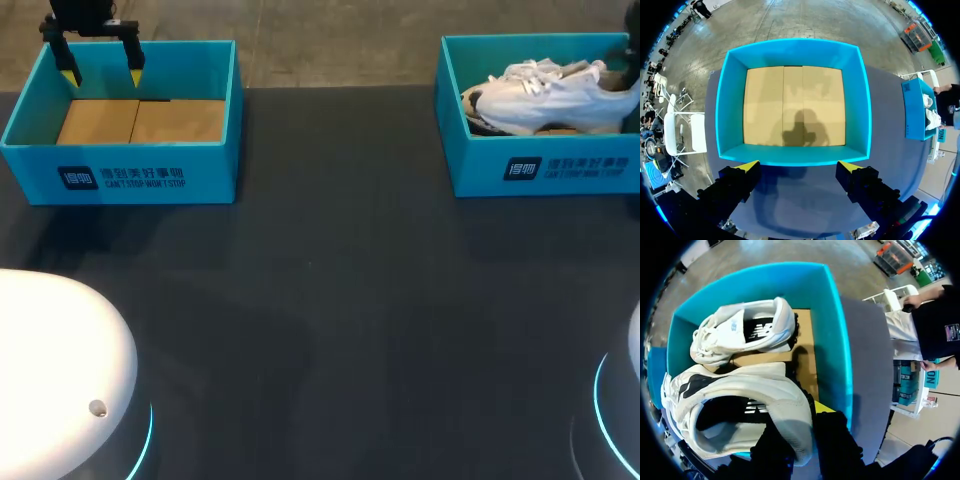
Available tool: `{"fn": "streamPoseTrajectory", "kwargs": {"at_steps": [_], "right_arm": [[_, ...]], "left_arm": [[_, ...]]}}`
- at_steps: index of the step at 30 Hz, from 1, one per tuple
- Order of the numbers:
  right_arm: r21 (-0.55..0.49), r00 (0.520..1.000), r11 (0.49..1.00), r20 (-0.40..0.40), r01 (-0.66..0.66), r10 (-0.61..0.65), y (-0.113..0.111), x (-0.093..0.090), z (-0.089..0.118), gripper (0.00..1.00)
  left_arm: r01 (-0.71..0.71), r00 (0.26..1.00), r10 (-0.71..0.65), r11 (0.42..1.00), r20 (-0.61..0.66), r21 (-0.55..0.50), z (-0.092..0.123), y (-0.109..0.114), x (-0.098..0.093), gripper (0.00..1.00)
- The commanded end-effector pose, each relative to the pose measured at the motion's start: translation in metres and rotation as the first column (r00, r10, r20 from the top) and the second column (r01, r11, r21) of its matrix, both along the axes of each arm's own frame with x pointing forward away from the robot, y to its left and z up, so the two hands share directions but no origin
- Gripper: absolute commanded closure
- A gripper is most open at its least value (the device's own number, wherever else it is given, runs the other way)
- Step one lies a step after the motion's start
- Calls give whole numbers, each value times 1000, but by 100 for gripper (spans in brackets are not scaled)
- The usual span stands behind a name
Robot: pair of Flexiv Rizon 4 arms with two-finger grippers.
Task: Take the shoe out of the shoebox, open the shoe tongue, remove and reinsert the insole, then place the shoe into the shoebox
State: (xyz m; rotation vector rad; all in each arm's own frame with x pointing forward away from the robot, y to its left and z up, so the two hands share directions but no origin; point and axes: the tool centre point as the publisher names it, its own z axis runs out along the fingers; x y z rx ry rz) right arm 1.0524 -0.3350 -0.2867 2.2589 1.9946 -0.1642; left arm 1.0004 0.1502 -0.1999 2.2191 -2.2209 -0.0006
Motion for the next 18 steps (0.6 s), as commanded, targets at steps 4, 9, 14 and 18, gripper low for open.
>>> {"fn": "streamPoseTrajectory", "kwargs": {"at_steps": [4,9,14,18], "right_arm": [[-26,1000,1000,16,13,-12,1,-9,36,100],[-44,999,998,15,42,-41,0,-17,61,100],[-85,998,995,18,54,-53,14,-35,91,100],[-117,997,991,29,72,-69,28,-52,114,100]], "left_arm": [[0,1000,0,1000,0,0,0,0,0,0],[0,1000,0,1000,0,0,0,0,0,0],[0,1000,0,1000,0,0,0,0,0,0],[0,1000,0,1000,0,0,0,0,0,0]]}}
